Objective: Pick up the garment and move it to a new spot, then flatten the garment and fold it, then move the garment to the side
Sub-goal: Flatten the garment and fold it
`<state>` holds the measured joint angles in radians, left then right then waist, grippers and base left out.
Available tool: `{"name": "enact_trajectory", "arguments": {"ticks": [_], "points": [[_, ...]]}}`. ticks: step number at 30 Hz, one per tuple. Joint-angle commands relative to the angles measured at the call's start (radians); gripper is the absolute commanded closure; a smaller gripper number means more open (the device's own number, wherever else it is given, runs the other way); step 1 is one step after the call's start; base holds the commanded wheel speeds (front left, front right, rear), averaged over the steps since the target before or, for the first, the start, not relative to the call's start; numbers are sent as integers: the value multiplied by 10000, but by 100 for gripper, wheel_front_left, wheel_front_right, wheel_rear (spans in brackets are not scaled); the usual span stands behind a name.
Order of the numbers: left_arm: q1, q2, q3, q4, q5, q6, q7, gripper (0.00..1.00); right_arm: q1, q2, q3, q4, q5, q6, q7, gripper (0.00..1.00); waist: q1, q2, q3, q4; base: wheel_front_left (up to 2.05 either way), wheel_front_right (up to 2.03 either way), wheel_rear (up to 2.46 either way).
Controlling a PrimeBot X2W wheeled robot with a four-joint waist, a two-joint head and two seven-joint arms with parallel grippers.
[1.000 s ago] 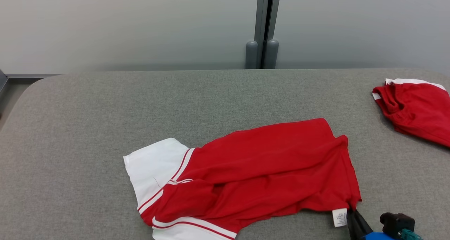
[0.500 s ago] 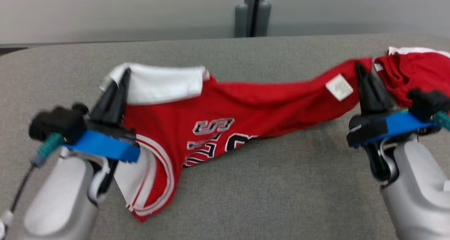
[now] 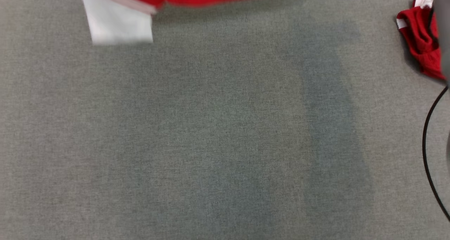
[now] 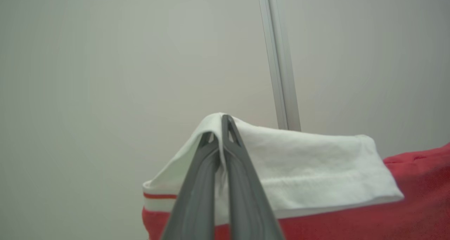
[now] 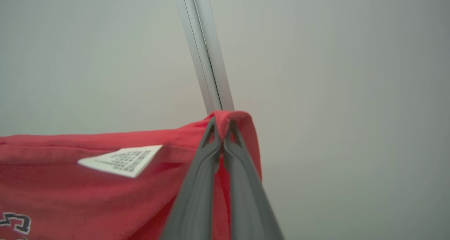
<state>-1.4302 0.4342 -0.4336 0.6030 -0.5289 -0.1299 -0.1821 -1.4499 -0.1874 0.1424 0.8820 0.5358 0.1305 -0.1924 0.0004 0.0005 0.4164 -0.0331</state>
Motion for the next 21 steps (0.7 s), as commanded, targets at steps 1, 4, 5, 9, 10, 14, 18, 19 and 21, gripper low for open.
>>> {"name": "enact_trajectory", "arguments": {"ticks": [1, 4, 5, 9, 10, 14, 18, 19, 21], "points": [[-268, -114, -72, 221, -136, -4, -82, 100, -289, -4, -3, 192, 43, 5, -43, 100, -4, -5, 104, 40, 0, 0, 0], [-1457, -223, -414, 811, -332, -4, -333, 100, -1186, 6, 157, 808, 159, 5, -90, 100, -4, -5, 259, -23, 0, 0, 0], [-1673, -289, -566, 980, -424, -4, -401, 100, -1380, 8, 324, 966, 154, 5, -53, 100, -4, -5, 316, -30, 0, 0, 0], [-1783, -454, -1023, 1588, -800, -4, -637, 100, -1490, -47, 951, 1440, 257, 5, -124, 100, -4, -5, 474, -33, 0, 0, 0], [-1623, -447, -1170, 1706, -893, -4, -689, 100, -1338, -62, 1090, 1537, 315, 5, -166, 100, -4, -5, 493, -33, 0, 0, 0], [-747, -469, -1229, 1925, -1426, -4, -821, 100, -494, -116, 1794, 1720, 544, 5, -364, 100, -4, -5, 435, -20, 0, 0, 0], [916, -425, -653, 1338, -1571, -4, -834, 100, 865, -283, 2518, 1417, 1010, 5, -579, 100, -4, -5, 221, -9, 0, 0, 0], [1492, -419, -503, 1122, -1474, -4, -835, 100, 1258, -300, 2650, 1271, 1180, 5, -612, 100, -4, -5, 136, -31, 0, 0, 0], [2583, -425, -14, 548, -1250, 61, -837, 100, 2133, -381, 2961, 958, 1471, 5, -676, 100, -4, -5, -47, -57, 0, 0, 0]]}}
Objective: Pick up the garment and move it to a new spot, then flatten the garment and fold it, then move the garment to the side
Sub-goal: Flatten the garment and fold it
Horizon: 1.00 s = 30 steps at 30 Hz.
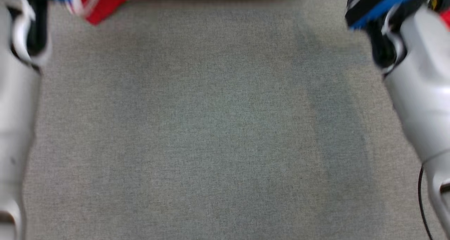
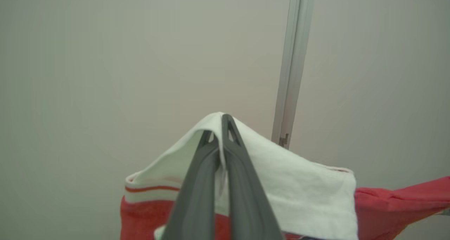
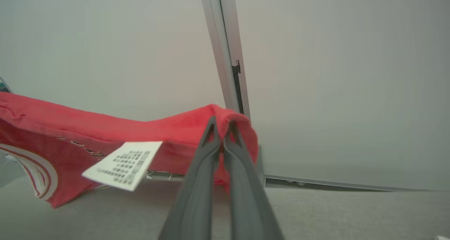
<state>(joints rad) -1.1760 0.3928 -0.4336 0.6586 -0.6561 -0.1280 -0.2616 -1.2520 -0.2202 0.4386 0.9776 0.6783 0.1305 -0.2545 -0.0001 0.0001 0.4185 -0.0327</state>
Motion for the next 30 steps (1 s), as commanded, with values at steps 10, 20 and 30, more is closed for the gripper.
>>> {"name": "enact_trajectory", "arguments": {"ticks": [10, 20, 30], "points": [[6823, -911, 1986, -3464, 1108, 659, -46, 100, 4843, -804, 916, -2533, 1349, 5, -113, 100, 1, -1, -1279, -35, 0, 0, 0], [11264, -2002, 2412, -5181, 1576, 863, -46, 100, 8884, -1354, 402, -4229, 1725, 5, -114, 100, 1, -1, -2490, 199, 0, 0, 0], [13778, -2218, 2299, -5976, 1666, 1112, -40, 100, 11971, -1455, -848, -5629, 1265, 4, 26, 100, 1, -1, -3123, 397, 0, 0, 0]]}}
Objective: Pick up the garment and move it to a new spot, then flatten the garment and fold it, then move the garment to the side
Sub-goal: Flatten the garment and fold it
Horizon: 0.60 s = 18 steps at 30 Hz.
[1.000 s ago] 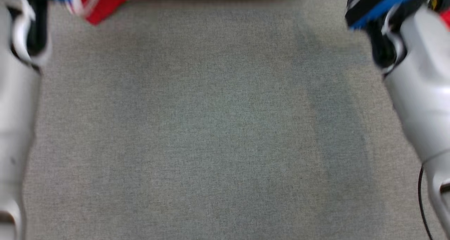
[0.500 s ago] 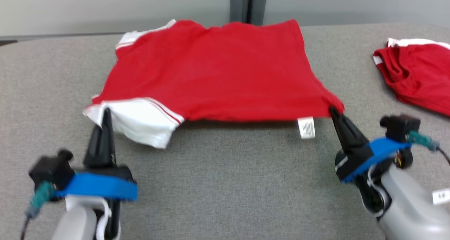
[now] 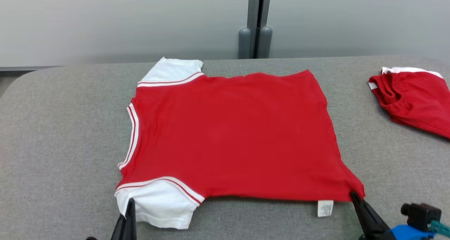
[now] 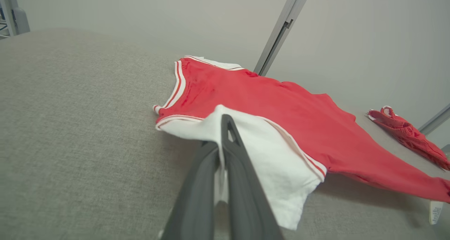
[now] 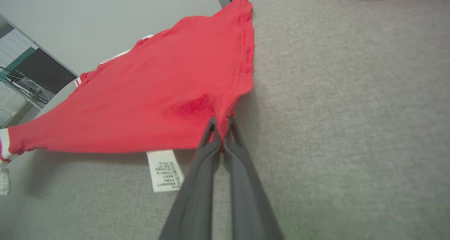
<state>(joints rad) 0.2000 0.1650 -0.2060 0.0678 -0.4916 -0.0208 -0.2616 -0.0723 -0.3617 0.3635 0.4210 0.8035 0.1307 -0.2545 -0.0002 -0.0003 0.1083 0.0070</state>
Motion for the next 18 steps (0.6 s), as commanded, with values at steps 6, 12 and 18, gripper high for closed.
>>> {"name": "enact_trajectory", "arguments": {"ticks": [6, 12, 18], "points": [[758, 134, -169, -513, 101, 218, 206, 100, 1658, 301, -1050, -1136, -486, 3, 623, 100, 2, 3, -22, -24, 0, 0, 0], [500, 328, -139, -421, 174, 183, 237, 100, 1944, 856, -1789, -1912, -1071, 3, 1457, 100, 2, 3, 29, -147, 0, 0, 0], [-357, 985, -194, -201, 434, -165, 598, 100, 1079, 1247, -2022, -2108, -1481, 3, 2014, 100, 2, 3, 193, -279, 0, 0, 0]]}}
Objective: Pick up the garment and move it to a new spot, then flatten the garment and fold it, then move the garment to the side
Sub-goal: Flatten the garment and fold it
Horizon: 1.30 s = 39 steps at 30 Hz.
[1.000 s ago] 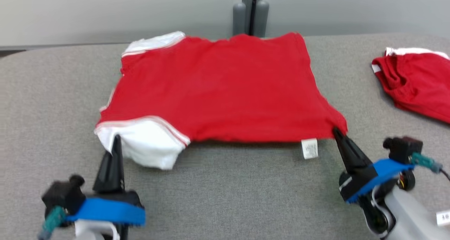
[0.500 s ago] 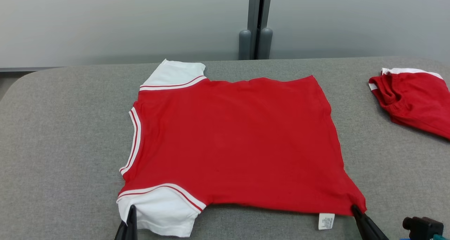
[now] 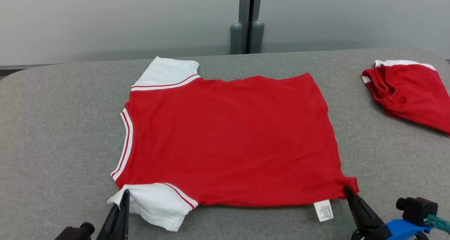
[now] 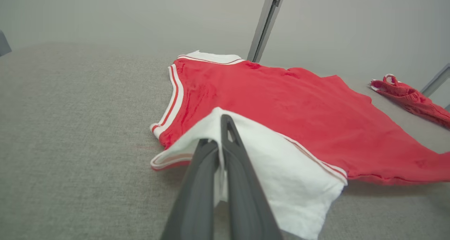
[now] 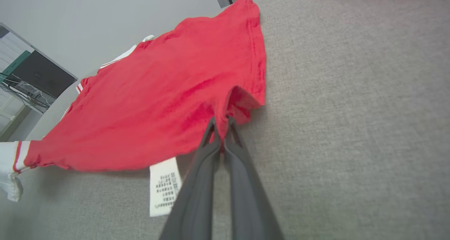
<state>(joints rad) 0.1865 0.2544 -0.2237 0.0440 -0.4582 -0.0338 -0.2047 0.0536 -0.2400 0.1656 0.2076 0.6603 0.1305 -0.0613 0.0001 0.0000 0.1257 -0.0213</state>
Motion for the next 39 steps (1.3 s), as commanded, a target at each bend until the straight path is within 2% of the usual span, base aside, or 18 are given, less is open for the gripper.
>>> {"name": "enact_trajectory", "arguments": {"ticks": [1, 7, 13, 23, 24, 25, 26, 27, 33, 39], "points": [[-450, 159, -20, 69, 119, -108, 81, 100, -344, 67, -75, 107, -95, 5, 160, 100, -1, 0, 66, -9, 0, 0, 0], [-1688, 519, -174, 627, 269, -410, 337, 100, -1366, 163, -13, 656, -368, 5, 403, 100, -1, 0, 316, -83, 0, 0, 0], [-3277, 637, -263, 1733, 228, -632, 392, 100, -2879, 233, 268, 1620, -408, 5, 447, 100, -1, 0, 737, -216, 0, 0, 0], [-5405, 479, -738, 4259, 12, -895, 28, 100, -4966, 405, 851, 3844, -309, 5, -144, 100, -1, 0, 1329, -251, 0, 0, 0], [-5523, 442, -783, 4484, 1, -904, -22, 100, -5099, 440, 898, 4032, -288, 5, -259, 70, -1, 0, 1344, -246, 0, 0, 0], [-5655, 420, -844, 4688, 13, -910, -96, 93, -5201, 484, 961, 4201, -275, 5, -367, 0, -1, 0, 1357, -236, 0, 0, 0], [-5755, 405, -914, 4864, 70, -920, -195, 55, -5260, 532, 1016, 4348, -222, 5, -496, 0, -1, 0, 1360, -221, 0, 0, 0], [-5802, 367, -947, 5040, 112, -926, -290, 0, -5268, 533, 1086, 4455, -182, 5, -614, 0, -1, 0, 1347, -198, 0, 0, 0], [-5329, 132, -683, 5388, 68, -903, -587, 0, -4646, 24, 1573, 4487, -143, 5, -1505, 0, -1, 0, 1050, -108, 0, 0, 0], [-4250, 30, -357, 5011, 252, -759, -609, 0, -4096, -442, 1896, 4228, -365, 5, -1724, 0, -1, 0, 939, -86, 0, 0, 0]]}}
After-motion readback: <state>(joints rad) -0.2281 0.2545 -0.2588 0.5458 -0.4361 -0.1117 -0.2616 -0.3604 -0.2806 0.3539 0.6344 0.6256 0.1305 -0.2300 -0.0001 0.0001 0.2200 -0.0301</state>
